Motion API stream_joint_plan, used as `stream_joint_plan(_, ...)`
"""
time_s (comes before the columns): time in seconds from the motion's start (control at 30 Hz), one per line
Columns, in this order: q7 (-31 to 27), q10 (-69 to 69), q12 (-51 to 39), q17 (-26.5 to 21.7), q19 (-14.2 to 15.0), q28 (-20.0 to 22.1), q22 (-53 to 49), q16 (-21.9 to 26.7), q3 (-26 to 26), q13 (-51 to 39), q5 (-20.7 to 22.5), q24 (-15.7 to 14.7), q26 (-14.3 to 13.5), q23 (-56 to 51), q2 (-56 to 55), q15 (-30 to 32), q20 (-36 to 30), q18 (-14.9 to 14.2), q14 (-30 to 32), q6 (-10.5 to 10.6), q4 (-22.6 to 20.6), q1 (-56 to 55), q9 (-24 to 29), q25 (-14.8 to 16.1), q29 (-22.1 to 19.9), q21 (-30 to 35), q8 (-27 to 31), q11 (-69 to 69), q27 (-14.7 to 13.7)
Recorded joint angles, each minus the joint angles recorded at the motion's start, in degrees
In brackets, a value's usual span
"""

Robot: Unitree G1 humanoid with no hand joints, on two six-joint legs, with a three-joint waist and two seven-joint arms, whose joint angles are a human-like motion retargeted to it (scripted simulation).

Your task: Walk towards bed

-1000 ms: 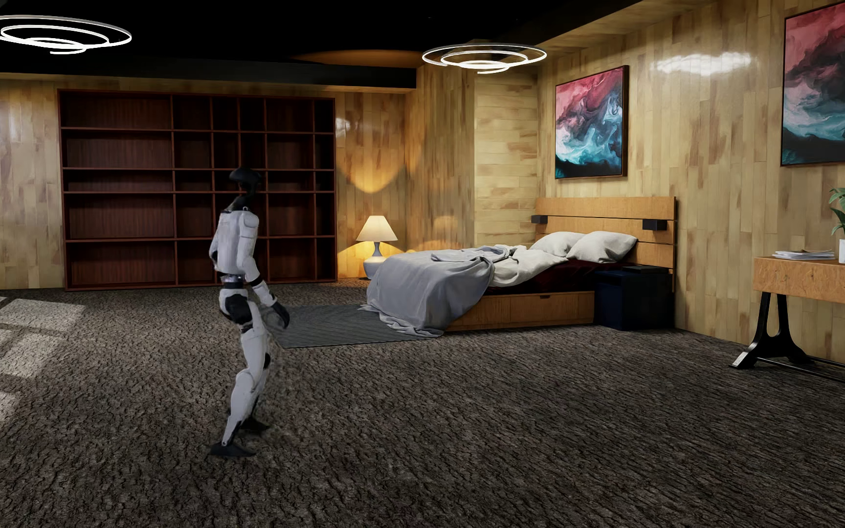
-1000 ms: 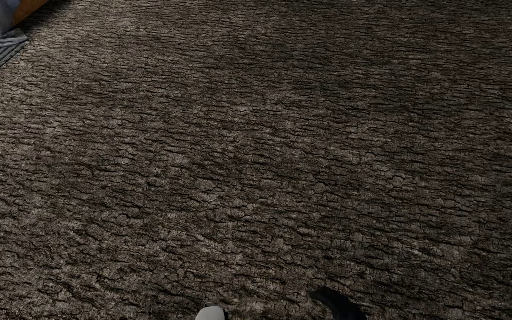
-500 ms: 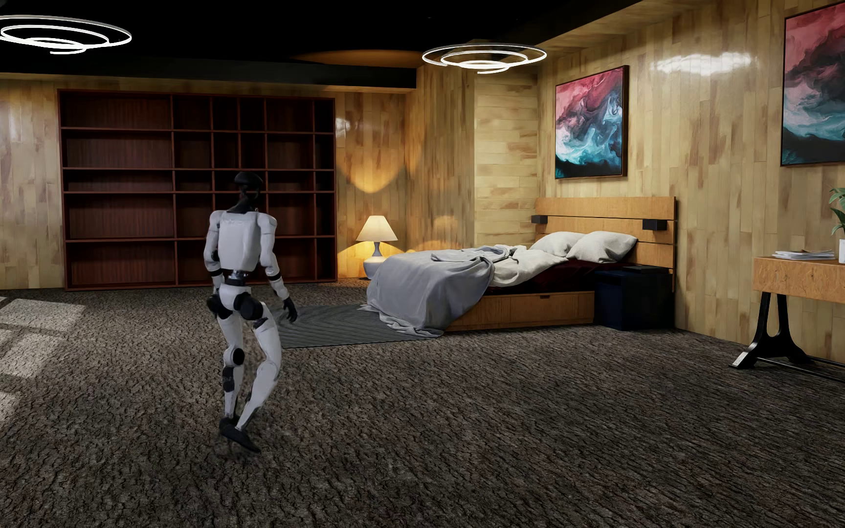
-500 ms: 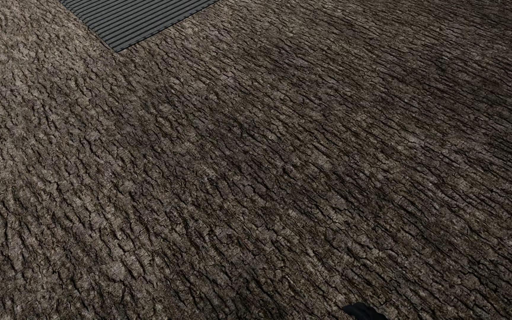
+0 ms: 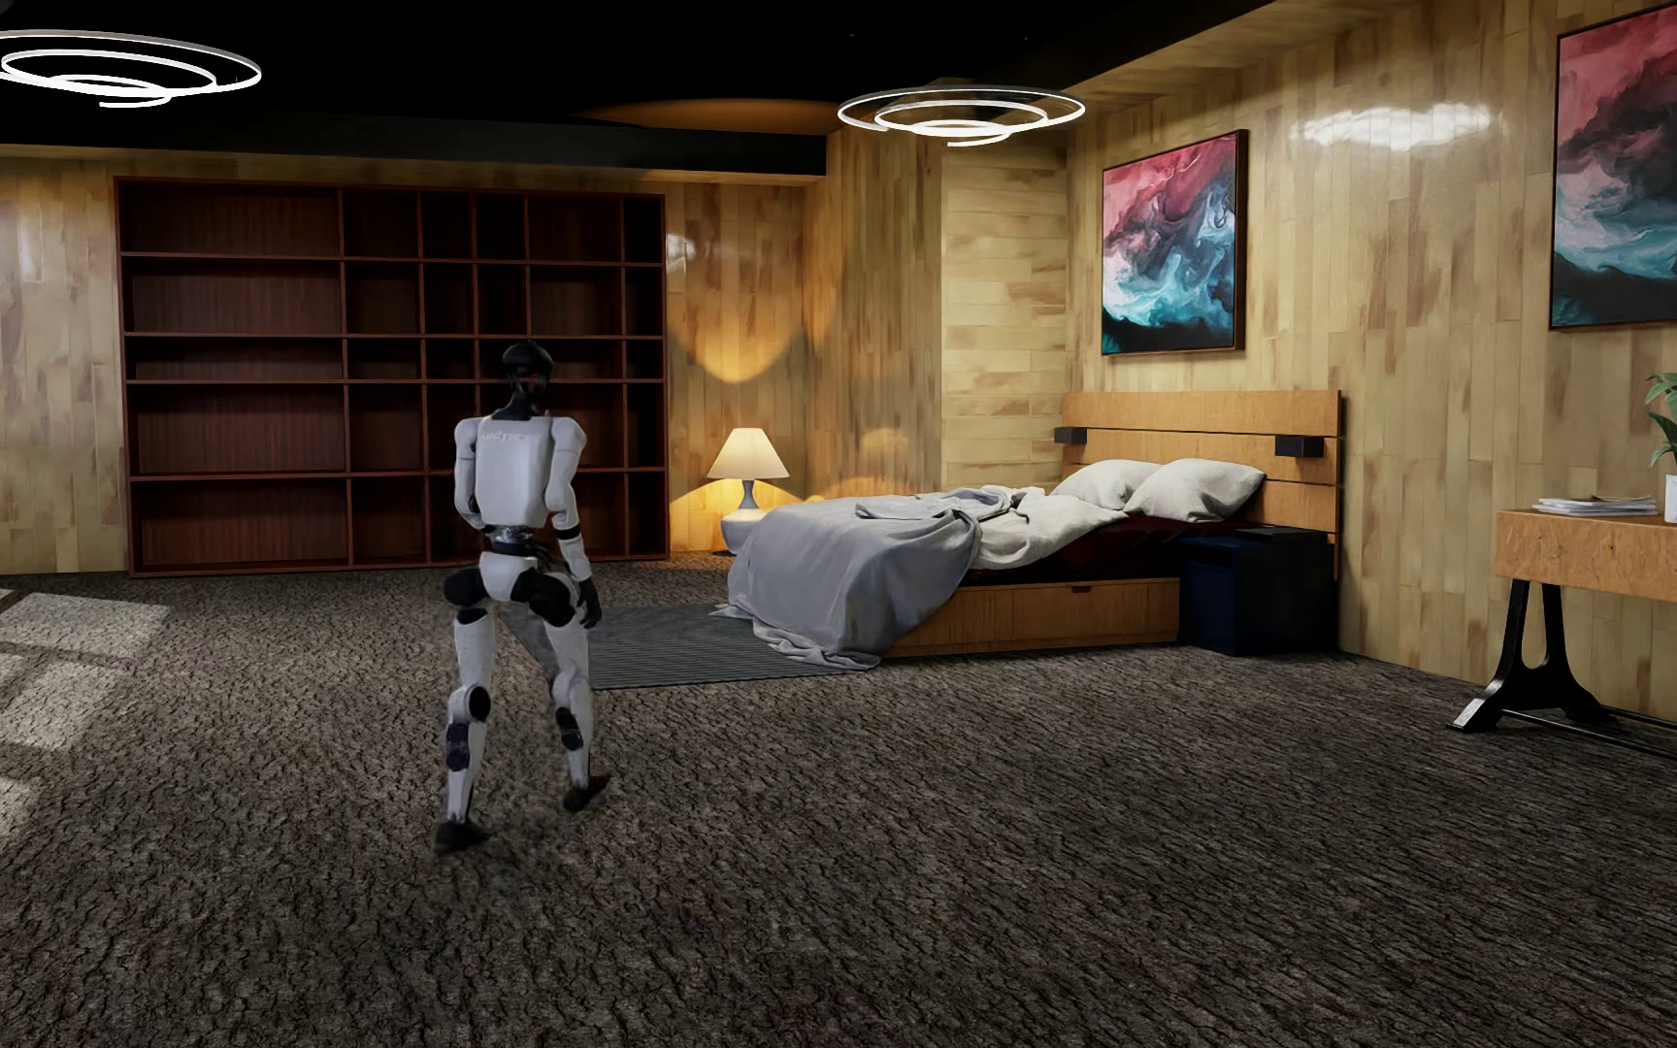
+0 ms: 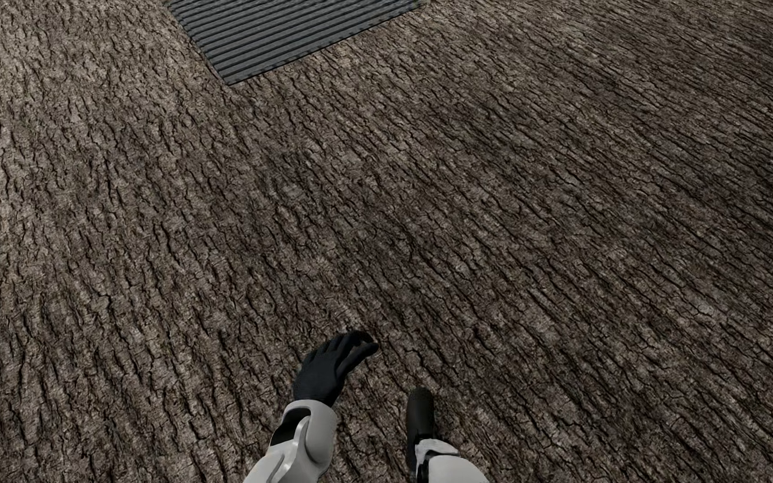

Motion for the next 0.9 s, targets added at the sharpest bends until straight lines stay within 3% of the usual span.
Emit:
stream_joint_plan(0.03,-1.1,-0.5,-1.0,0.6,1.3,-1.7,2.5,0.1,-0.5,0.1,1.1,0.5,0.3,0.8,0.3,0.4,-2.0,0.0,-0.1,0.5,0.2,2.3,-0.5,-0.6,0.4,-1.2,1.3,-0.7,0.6)
stream_joint_plan(0.1,-2.5,0.0,-2.5,2.7,-5.8,-5.7,10.4,0.9,-1.3,-0.6,3.0,3.0,2.1,3.2,0.2,7.6,-5.8,-0.2,1.0,1.8,1.2,6.6,-1.4,-0.6,-0.7,-4.9,1.7,6.1,2.4)
stream_joint_plan(0.17,-2.4,3.5,-1.2,4.5,-8.1,-8.6,19.7,0.5,-1.8,-3.0,5.1,4.1,7.4,6.1,1.2,7.7,-5.7,-2.4,6.0,4.1,2.8,8.9,-2.0,-0.6,-2.4,-8.6,0.5,12.3,4.3)
stream_joint_plan(0.2,-2.9,7.5,0.0,5.4,-8.5,-9.8,23.7,0.1,-2.0,-4.5,6.4,3.6,10.2,6.9,2.5,6.1,-4.9,-5.2,10.6,5.5,3.8,8.2,-2.1,-0.3,-3.3,-10.5,-0.1,13.4,4.8)
stream_joint_plan(0.23,-3.9,14.1,1.3,6.5,-8.8,-12.3,25.8,0.4,-2.1,-6.8,7.5,3.8,11.8,6.9,3.8,4.2,-5.5,-11.1,15.3,7.0,4.6,5.6,-2.0,0.3,-3.8,-12.2,-1.1,13.9,5.2)
stream_joint_plan(0.27,-4.0,23.4,2.1,7.3,-8.5,-16.1,26.7,1.7,-2.2,-8.5,8.4,5.5,11.1,6.5,5.2,2.4,-8.3,-16.1,20.2,8.3,5.3,1.4,-1.7,1.0,-4.6,-13.2,-2.3,14.1,4.5)
stream_joint_plan(0.3,-0.1,33.8,2.9,7.8,-7.7,-19.4,25.6,4.4,-2.6,-10.0,8.8,8.0,8.5,6.0,6.6,0.4,-12.3,-16.4,24.6,9.5,7.0,-4.1,-1.4,1.4,-5.1,-13.1,-4.0,14.4,3.3)
stream_joint_plan(0.33,1.9,43.6,4.1,8.1,-6.7,-20.9,23.0,7.6,-2.6,-10.4,9.5,9.7,5.7,6.6,8.2,-1.6,-15.4,-16.4,24.7,10.7,9.2,-9.6,-1.0,1.4,-6.4,-12.4,-5.7,14.8,0.4)
stream_joint_plan(0.37,0.8,51.3,6.0,8.0,-5.8,-20.5,19.4,10.4,-2.3,-11.6,10.6,9.3,4.0,6.9,10.6,-3.4,-16.4,-16.4,21.4,12.0,10.8,-14.8,-0.6,0.9,-7.1,-11.3,-7.2,14.6,-1.5)
stream_joint_plan(0.4,-1.2,56.6,8.4,7.8,-5.1,-18.9,15.9,12.3,-1.6,-13.0,12.1,6.6,3.9,7.0,13.4,-5.1,-15.3,-16.8,18.5,13.2,12.8,-19.5,-0.2,0.3,-7.7,-10.2,-8.2,13.9,-2.7)
stream_joint_plan(0.5,-1.6,56.2,16.9,6.9,-5.0,-12.4,8.0,14.0,1.2,-18.7,16.8,-4.2,7.7,10.1,21.4,-9.2,-6.5,-6.0,7.6,15.8,20.6,-31.4,0.7,-2.1,-7.7,-8.4,-8.7,12.6,-3.8)
stream_joint_plan(0.53,-1.9,51.2,18.9,6.8,-5.3,-9.8,7.1,12.6,2.3,-20.3,18.0,-5.7,9.7,10.5,23.7,-10.3,-4.4,-4.4,4.2,16.2,21.0,-34.0,0.8,-2.9,-7.4,-7.7,-8.2,12.6,-3.2)
stream_joint_plan(0.57,-2.8,44.3,20.2,6.6,-5.7,-8.1,6.5,11.6,3.4,-21.7,18.9,-6.3,11.2,10.7,26.0,-11.2,-2.8,-4.7,2.7,16.3,19.9,-35.7,0.8,-3.4,-7.2,-7.1,-7.4,12.2,-2.8)
stream_joint_plan(0.63,-4.4,27.1,21.1,5.7,-6.5,-7.9,7.3,10.5,5.3,-23.6,19.8,-5.8,12.4,10.8,30.7,-12.1,-2.4,-3.9,5.7,15.8,17.2,-37.3,0.4,-3.5,-7.3,-5.6,-6.2,10.2,-3.5)
stream_joint_plan(0.7,1.0,8.8,20.8,3.9,-7.5,-10.3,9.3,9.7,6.7,-25.4,20.4,-4.2,11.9,10.5,35.1,-12.3,-3.2,-3.7,13.2,15.0,17.7,-37.4,-0.3,-3.9,-6.6,-2.8,-5.2,7.2,-4.7)
stream_joint_plan(0.73,3.5,0.1,20.8,3.1,-7.7,-11.2,10.2,9.1,7.3,-26.1,20.9,-3.6,11.7,10.3,37.3,-12.5,-3.0,-4.7,14.9,14.4,17.3,-36.6,-0.7,-4.2,-6.1,-1.3,-4.4,5.9,-5.0)
stream_joint_plan(0.77,3.2,-5.2,21.0,2.6,-7.7,-11.6,11.0,8.5,8.0,-26.7,21.2,-3.1,11.6,10.2,39.3,-12.9,-2.4,-7.3,14.7,13.8,16.2,-36.3,-1.0,-4.3,-5.7,-0.1,-3.3,5.3,-5.1)
stream_joint_plan(0.8,1.6,-6.7,21.3,2.3,-7.6,-11.7,11.7,7.8,8.6,-27.1,21.5,-2.7,11.6,10.2,41.3,-13.3,-1.5,-7.9,13.5,13.1,14.8,-36.1,-1.3,-4.3,-5.5,0.9,-2.1,5.0,-5.0)
stream_joint_plan(0.83,-1.5,-4.9,21.6,2.0,-7.2,-11.6,12.5,6.9,9.2,-27.2,21.5,-2.4,11.6,10.3,43.2,-13.4,-0.7,-6.0,15.5,12.3,12.8,-35.9,-1.6,-4.1,-5.3,1.7,-0.4,4.7,-4.7)
stream_joint_plan(0.87,-4.7,-2.0,21.9,1.8,-6.5,-11.5,13.5,5.9,9.8,-27.1,21.1,-2.1,11.8,10.6,45.1,-13.1,0.2,-2.3,19.8,11.3,10.5,-36.0,-1.9,-3.7,-5.1,2.3,1.3,4.6,-4.3)
stream_joint_plan(0.9,-4.6,0.5,22.0,1.8,-6.0,-11.4,14.9,4.9,10.1,-26.7,20.4,-1.7,12.1,11.2,46.7,-11.6,1.1,-0.4,23.3,10.1,9.6,-35.6,-2.2,-3.4,-5.0,2.8,2.4,5.2,-3.7)
